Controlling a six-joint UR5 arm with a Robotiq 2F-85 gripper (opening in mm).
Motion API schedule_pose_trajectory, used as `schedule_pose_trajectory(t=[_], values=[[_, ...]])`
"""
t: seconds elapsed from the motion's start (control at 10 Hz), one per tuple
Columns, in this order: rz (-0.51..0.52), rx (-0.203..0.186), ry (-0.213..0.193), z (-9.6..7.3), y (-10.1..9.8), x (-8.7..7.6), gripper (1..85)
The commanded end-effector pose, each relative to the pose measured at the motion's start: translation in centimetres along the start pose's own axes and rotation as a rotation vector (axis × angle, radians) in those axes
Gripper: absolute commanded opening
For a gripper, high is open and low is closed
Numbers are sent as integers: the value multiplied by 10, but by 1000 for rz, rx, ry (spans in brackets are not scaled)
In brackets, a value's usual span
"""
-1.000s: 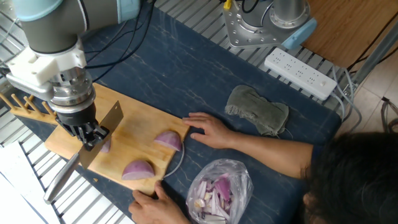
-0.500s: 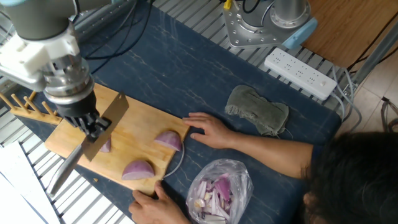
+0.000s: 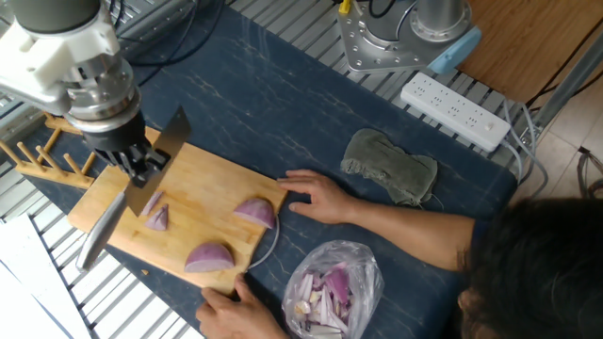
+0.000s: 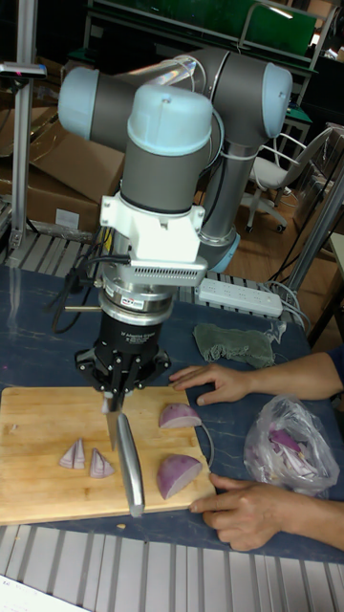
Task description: Chop the onions
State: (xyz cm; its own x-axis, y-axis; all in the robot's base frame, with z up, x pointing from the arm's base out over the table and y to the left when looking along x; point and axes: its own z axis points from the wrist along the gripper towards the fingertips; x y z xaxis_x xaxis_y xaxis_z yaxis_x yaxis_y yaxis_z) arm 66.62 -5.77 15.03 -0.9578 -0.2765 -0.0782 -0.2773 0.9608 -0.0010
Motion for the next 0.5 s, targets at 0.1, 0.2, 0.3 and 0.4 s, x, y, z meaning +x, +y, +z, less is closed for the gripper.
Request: schedule_pose_trajectory(t=[0.1,0.2,0.3,0.4], values=[[-48,47,25,-7,-14,9,10],[-49,49,24,-7,-16,10,10],[-51,38,19,-7,-14,9,10],[-52,28,16,-7,-12,8,10]])
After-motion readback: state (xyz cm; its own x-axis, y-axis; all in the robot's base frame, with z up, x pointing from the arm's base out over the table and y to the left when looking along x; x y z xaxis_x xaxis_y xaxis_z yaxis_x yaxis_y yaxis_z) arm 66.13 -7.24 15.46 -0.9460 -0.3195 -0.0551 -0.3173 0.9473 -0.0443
